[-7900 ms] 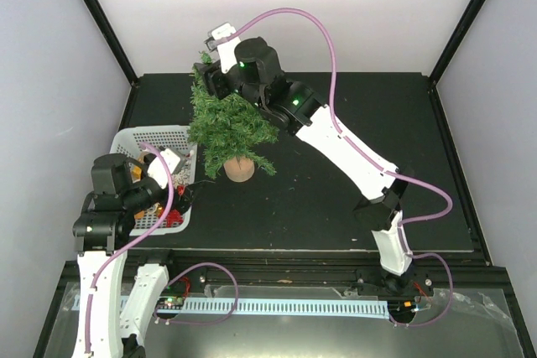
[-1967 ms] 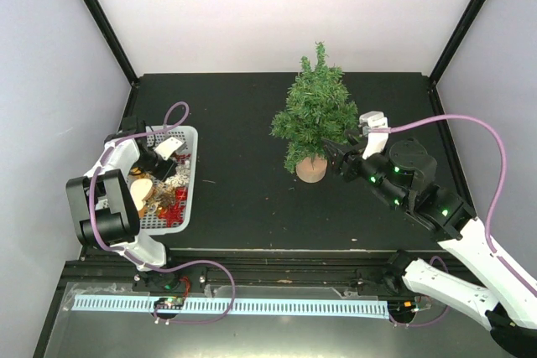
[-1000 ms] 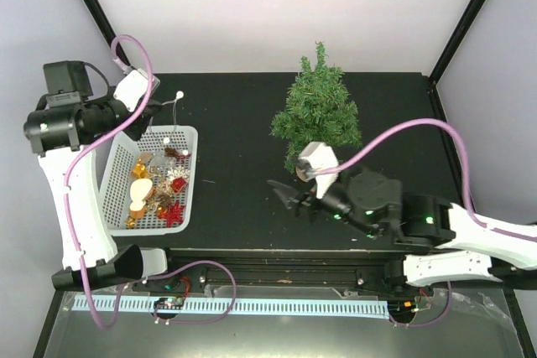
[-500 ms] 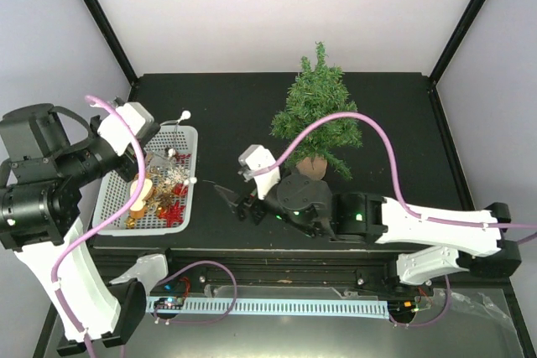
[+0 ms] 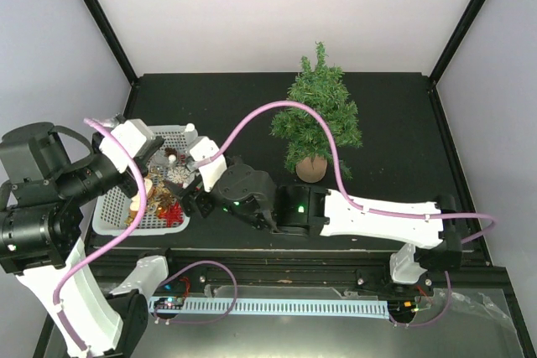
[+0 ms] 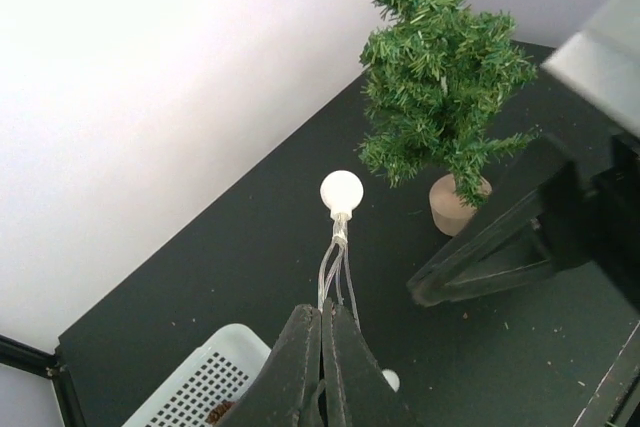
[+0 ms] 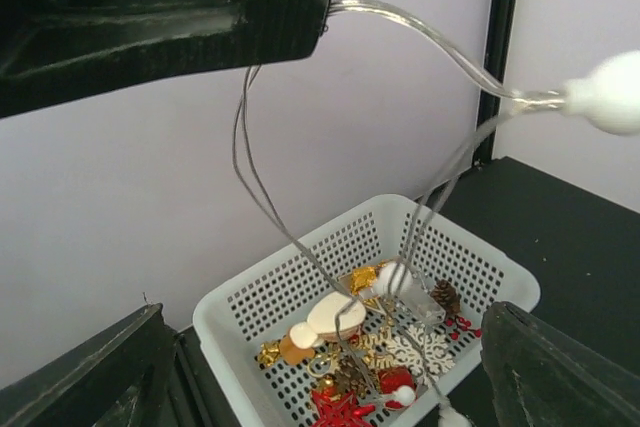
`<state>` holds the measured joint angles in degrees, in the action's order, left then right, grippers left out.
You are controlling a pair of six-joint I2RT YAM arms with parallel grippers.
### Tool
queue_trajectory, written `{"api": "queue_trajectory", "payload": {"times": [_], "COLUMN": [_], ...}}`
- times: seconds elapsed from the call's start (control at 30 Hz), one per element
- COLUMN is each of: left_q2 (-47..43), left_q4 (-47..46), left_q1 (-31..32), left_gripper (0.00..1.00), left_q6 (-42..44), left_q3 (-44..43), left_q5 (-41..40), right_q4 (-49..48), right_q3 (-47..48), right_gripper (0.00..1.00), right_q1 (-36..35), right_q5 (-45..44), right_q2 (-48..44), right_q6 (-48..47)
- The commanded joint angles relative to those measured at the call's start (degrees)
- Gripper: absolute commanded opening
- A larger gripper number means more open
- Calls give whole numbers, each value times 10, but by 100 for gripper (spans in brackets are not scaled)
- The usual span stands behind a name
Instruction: Decorate the small christmas tree
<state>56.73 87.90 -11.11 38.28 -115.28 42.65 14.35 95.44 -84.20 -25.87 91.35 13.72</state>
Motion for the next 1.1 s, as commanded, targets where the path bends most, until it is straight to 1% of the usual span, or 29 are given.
{"api": "queue_trajectory", "payload": {"times": [0.0, 0.17, 0.37, 0.57, 0.63, 0.67, 0.8, 0.83, 0.97, 1.0, 1.07], "left_q2": [-15, -29, -42, -49, -50, -50, -46, -45, -42, -41, -40], "left_q4": [11, 11, 12, 11, 10, 11, 10, 10, 9, 7, 3], "left_q1": [5, 7, 8, 8, 8, 8, 8, 8, 8, 8, 8], "left_gripper": [1, 1, 2, 2, 2, 1, 2, 2, 1, 2, 2], "left_q6": [-11, -13, -12, -12, -13, -15, -15, -14, -10, -10, -10], "left_q3": [-4, -4, -5, -1, 0, 1, 5, 7, 13, 16, 20], "left_q5": [28, 38, 46, 56, 61, 65, 71, 71, 68, 66, 63], "right_q4": [-4, -4, -17, -35, -39, -40, -38, -38, -40, -40, -43], "right_q3": [43, 72, 62, 37, 30, 28, 26, 25, 20, 18, 10], "right_gripper": [84, 84, 83, 74, 66, 64, 63, 61, 45, 43, 42], "right_q1": [-2, 1, 14, 21, 24, 25, 27, 27, 27, 28, 27], "right_q5": [-11, -38, -61, -67, -69, -68, -62, -60, -49, -46, -43], "right_q2": [27, 57, 58, 43, 39, 37, 36, 35, 29, 26, 20], "right_q6": [-13, -29, -30, -33, -34, -34, -30, -30, -27, -25, -21]}}
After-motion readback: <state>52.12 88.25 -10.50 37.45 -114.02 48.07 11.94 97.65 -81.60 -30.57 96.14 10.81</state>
